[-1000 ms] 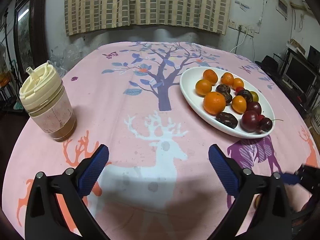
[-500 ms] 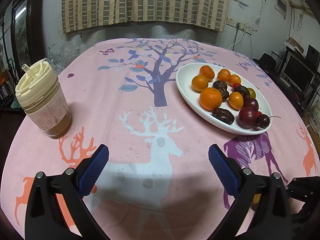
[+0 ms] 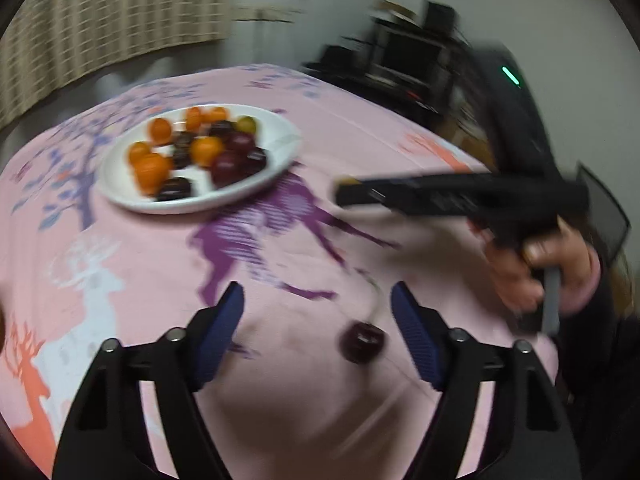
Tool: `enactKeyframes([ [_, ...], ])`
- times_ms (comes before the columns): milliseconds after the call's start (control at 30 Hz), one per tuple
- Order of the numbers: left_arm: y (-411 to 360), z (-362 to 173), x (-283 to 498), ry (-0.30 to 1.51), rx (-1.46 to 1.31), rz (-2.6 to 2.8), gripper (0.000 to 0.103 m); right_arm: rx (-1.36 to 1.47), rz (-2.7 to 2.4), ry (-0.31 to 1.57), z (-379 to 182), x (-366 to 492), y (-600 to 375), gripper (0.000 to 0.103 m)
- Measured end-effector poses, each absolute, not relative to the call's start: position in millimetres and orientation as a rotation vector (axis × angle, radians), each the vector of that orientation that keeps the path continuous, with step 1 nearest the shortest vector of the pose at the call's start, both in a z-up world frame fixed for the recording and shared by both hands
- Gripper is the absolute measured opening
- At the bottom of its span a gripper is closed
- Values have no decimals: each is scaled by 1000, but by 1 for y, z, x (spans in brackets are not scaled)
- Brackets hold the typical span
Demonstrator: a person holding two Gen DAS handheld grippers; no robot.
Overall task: Organize fruits
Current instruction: 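Grasp a yellow tomato with the right gripper while the left grasps a cherry, then carry the yellow tomato and cherry over the white plate and release both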
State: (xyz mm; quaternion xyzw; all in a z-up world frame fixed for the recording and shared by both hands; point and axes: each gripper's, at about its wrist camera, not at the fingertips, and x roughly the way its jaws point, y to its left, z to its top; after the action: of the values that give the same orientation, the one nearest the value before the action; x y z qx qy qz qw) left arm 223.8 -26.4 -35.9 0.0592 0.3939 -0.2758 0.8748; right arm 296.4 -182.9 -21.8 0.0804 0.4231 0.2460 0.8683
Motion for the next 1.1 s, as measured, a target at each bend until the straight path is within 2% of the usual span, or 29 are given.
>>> enactKeyframes([
  [333, -51, -63, 219, 908, 223, -635, 48, 167, 517, 903, -23, 295, -182, 28],
  [400, -54, -66, 221, 917, 226, -635, 42, 163, 521, 899, -22, 295, -181, 28],
  [633, -58, -72, 224, 941, 258, -641, 37, 134, 530, 911, -25, 293, -176, 28],
  [800, -58, -74, 225, 949, 248, -646, 30, 51, 563, 915, -28, 293, -159, 28],
  [1100, -54, -72, 222, 947, 236, -647, 30, -141, 613, 919, -36, 296, -119, 30],
])
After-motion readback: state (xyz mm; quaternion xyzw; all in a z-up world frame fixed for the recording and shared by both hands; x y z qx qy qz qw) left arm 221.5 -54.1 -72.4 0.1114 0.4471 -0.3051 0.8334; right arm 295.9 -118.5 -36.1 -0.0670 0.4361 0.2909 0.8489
